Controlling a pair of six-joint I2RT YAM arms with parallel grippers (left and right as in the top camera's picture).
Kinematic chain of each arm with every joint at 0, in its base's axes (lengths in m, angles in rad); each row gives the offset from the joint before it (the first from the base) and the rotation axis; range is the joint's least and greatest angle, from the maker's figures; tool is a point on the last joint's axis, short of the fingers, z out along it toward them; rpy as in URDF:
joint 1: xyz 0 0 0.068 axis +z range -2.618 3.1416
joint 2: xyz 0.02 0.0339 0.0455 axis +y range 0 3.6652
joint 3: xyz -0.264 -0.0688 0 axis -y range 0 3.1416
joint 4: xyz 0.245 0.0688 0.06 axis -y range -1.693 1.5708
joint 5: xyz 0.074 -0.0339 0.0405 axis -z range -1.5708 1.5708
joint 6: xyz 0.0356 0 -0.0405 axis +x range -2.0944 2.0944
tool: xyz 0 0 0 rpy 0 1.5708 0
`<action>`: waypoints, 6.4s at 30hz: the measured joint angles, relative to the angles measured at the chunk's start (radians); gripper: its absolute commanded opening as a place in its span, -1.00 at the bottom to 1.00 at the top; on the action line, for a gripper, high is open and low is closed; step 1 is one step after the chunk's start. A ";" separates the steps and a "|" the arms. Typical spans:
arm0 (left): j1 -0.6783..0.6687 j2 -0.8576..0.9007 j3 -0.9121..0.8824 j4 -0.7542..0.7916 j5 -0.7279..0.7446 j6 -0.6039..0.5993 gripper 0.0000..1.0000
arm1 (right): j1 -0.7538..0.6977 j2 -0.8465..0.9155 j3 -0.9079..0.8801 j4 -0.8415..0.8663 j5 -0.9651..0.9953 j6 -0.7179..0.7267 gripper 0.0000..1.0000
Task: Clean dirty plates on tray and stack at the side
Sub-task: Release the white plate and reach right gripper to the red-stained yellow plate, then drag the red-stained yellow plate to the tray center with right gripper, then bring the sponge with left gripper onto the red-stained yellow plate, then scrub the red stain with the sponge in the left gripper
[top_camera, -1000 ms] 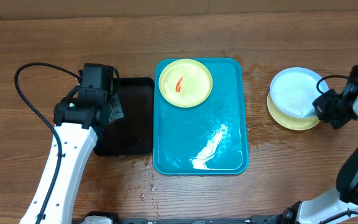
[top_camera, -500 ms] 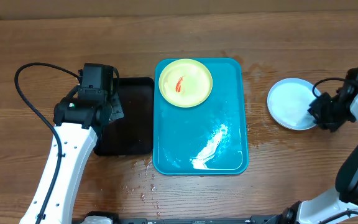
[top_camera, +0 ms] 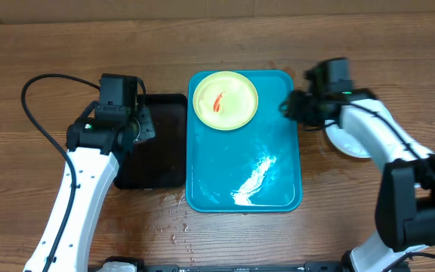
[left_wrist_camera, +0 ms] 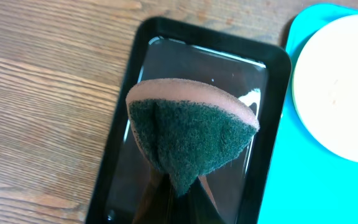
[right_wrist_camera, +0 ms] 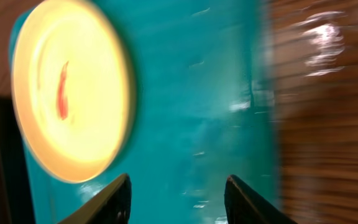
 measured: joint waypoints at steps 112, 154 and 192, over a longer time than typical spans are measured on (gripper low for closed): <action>-0.042 0.252 0.132 0.040 0.139 0.209 -0.92 | 0.155 0.253 0.222 -0.316 0.018 0.046 -0.78; -0.329 0.495 0.138 0.264 0.188 0.020 -0.92 | 0.175 0.253 0.219 -0.226 0.107 0.045 -0.92; -0.293 0.732 0.366 0.236 0.581 0.092 -0.92 | 0.174 0.252 0.216 -0.217 0.128 -0.064 -0.92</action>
